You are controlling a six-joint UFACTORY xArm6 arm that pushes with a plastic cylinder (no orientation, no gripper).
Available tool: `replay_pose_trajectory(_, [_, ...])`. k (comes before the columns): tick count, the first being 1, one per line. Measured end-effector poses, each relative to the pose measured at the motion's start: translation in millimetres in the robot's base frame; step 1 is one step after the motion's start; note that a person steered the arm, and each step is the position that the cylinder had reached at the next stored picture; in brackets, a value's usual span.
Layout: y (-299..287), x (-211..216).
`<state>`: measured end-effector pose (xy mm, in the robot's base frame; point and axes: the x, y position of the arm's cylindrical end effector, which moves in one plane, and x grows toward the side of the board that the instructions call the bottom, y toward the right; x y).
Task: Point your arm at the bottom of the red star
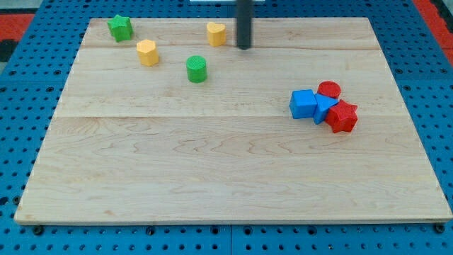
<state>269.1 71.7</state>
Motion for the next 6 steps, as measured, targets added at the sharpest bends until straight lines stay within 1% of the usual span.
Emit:
replay_pose_trajectory(1, [120,17])
replay_pose_trajectory(2, [208,93])
replay_pose_trajectory(3, [181,201])
replay_pose_trajectory(4, [100,272])
replay_pose_trajectory(5, [88,250])
replay_pose_trajectory(6, [134,205])
